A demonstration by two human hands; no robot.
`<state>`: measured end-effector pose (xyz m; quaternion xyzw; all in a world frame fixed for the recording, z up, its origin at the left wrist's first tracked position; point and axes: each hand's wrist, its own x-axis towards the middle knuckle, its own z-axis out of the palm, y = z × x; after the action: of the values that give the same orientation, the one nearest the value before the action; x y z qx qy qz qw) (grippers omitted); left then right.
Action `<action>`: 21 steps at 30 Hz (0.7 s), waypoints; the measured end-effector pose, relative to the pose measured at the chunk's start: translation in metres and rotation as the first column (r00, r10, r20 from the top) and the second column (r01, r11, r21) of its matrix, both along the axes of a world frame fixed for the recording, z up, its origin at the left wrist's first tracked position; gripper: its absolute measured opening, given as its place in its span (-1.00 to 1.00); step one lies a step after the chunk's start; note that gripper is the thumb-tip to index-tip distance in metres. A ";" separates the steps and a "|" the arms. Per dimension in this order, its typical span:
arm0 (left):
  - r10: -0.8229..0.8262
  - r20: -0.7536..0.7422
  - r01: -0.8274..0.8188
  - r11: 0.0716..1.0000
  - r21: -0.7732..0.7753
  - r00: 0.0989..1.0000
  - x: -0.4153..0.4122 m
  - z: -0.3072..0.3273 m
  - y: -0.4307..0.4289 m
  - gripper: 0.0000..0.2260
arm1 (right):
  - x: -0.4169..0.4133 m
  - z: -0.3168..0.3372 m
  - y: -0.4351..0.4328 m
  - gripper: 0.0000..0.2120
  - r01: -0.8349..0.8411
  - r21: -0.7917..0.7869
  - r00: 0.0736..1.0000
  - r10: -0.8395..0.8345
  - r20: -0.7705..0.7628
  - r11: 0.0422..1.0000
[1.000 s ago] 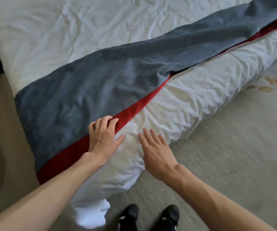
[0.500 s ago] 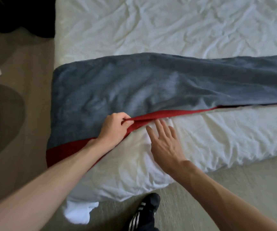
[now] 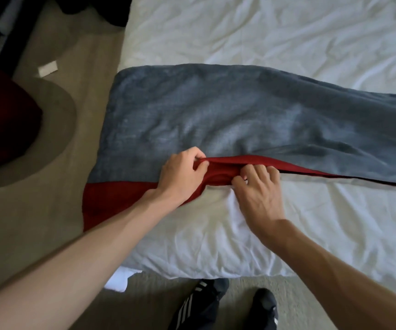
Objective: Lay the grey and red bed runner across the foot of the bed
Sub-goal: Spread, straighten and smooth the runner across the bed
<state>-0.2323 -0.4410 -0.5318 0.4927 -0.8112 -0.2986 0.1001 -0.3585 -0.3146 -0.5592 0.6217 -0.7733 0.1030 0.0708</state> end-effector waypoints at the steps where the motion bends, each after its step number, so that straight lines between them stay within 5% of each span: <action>1: 0.013 0.009 -0.013 0.999 -0.034 1.000 0.001 0.002 0.005 -0.94 | -0.002 0.002 0.005 -0.76 -0.034 0.001 0.999 0.034 -0.004 0.999; 9: -0.146 0.071 0.163 0.880 -0.446 0.987 0.013 0.013 0.065 -0.80 | -0.018 0.023 0.034 -0.80 -0.203 0.014 0.979 0.202 0.026 0.979; 14: -0.261 0.191 0.321 0.833 -0.450 0.946 0.019 0.003 0.096 -0.65 | -0.010 0.021 0.051 -0.77 -0.181 -0.021 0.977 0.182 0.106 0.983; 21: -0.292 0.103 0.305 0.824 -0.477 0.951 0.021 0.002 0.119 -0.88 | -0.001 0.012 0.073 -0.81 -0.138 -0.100 0.979 0.151 0.139 0.985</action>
<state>-0.2115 -0.3216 -0.5302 0.3222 -0.9282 -0.0903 0.1627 -0.3595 -0.2412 -0.5467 0.6631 -0.7238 0.1877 0.0341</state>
